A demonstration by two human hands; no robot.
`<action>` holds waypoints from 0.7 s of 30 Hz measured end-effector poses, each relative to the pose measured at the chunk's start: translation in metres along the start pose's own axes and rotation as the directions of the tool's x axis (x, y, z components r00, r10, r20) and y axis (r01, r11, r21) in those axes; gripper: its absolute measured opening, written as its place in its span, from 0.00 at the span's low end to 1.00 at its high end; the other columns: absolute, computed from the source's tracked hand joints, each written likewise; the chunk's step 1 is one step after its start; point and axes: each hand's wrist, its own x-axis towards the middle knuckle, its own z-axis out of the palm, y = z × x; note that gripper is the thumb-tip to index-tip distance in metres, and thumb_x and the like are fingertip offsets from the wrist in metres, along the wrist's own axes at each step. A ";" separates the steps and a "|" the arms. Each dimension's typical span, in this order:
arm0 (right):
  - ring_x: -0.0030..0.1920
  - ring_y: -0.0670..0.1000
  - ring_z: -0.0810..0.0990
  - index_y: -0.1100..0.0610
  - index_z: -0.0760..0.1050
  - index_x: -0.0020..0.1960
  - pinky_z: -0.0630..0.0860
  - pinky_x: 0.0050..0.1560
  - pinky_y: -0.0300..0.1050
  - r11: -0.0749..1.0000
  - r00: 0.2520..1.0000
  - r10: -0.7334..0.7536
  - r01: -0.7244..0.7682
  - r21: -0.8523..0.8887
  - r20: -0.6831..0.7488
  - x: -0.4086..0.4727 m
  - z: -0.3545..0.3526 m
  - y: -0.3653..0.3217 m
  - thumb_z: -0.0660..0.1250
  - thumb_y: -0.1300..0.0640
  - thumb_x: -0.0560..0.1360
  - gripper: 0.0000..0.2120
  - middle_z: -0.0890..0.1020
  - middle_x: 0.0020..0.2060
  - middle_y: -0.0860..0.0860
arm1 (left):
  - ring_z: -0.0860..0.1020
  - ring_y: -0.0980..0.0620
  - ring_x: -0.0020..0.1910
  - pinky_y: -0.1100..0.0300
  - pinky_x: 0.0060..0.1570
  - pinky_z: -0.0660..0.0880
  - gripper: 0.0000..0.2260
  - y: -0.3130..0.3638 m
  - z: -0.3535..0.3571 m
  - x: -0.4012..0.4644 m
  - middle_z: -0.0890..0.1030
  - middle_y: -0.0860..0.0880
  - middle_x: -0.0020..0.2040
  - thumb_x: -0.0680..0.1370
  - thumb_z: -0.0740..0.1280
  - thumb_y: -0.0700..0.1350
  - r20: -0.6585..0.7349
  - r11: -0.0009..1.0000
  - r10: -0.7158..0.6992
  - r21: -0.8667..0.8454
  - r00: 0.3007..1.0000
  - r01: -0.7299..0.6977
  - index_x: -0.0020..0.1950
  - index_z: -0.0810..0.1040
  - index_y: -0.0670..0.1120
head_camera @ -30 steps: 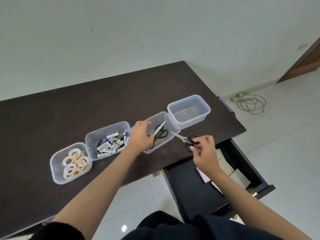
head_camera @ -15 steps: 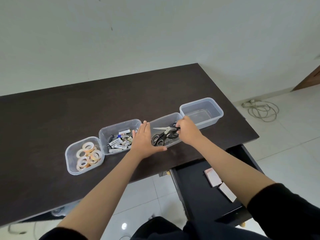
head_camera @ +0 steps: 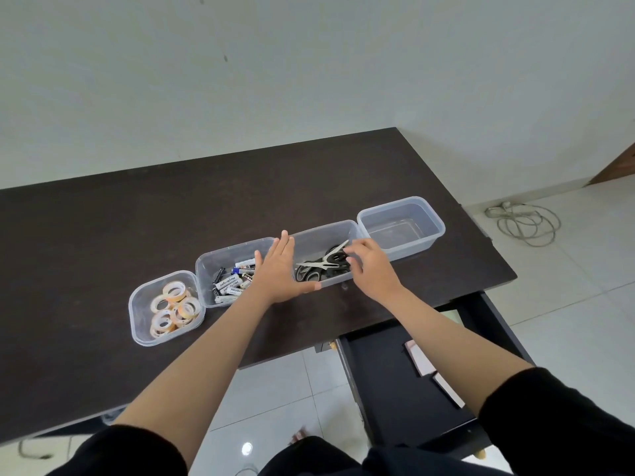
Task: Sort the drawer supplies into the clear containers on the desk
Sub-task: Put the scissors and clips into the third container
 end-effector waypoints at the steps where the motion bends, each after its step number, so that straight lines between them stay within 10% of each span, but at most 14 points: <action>1: 0.55 0.52 0.77 0.62 0.77 0.58 0.68 0.55 0.32 1.000 0.999 -0.026 0.027 0.009 -0.030 -0.002 -0.001 0.002 0.62 0.64 0.78 0.11 0.75 0.57 0.56 | 0.43 0.49 0.78 0.38 0.72 0.41 0.52 0.001 0.000 0.000 0.42 0.48 0.79 0.67 0.68 0.68 -0.009 1.000 -0.009 0.007 1.000 0.009 0.78 0.44 0.45; 11: 0.49 0.52 0.77 0.60 0.80 0.51 0.77 0.45 0.39 0.976 0.966 -0.217 0.217 -0.020 -0.142 -0.067 -0.022 0.055 0.64 0.57 0.75 0.10 0.77 0.49 0.55 | 0.59 0.46 0.75 0.45 0.73 0.56 0.30 0.066 0.057 -0.054 0.61 0.45 0.76 0.73 0.66 0.57 -0.413 0.971 0.089 -0.167 0.906 -0.172 0.71 0.67 0.45; 16: 0.45 0.51 0.77 0.58 0.79 0.50 0.78 0.37 0.44 0.986 0.987 -0.159 0.160 -0.055 0.026 -0.123 -0.034 0.118 0.64 0.56 0.74 0.09 0.76 0.46 0.53 | 0.58 0.51 0.76 0.53 0.73 0.48 0.28 0.125 0.124 -0.093 0.61 0.51 0.76 0.74 0.65 0.55 -0.248 0.932 0.097 -0.317 0.964 -0.175 0.73 0.66 0.47; 21: 0.46 0.51 0.76 0.58 0.78 0.52 0.78 0.44 0.49 0.989 0.968 0.041 -0.003 -0.151 0.248 -0.169 -0.051 0.183 0.63 0.57 0.75 0.09 0.76 0.47 0.53 | 0.58 0.55 0.75 0.56 0.72 0.61 0.29 0.164 0.181 -0.102 0.59 0.54 0.76 0.75 0.65 0.55 -0.037 0.934 0.055 -0.351 0.998 -0.065 0.74 0.63 0.50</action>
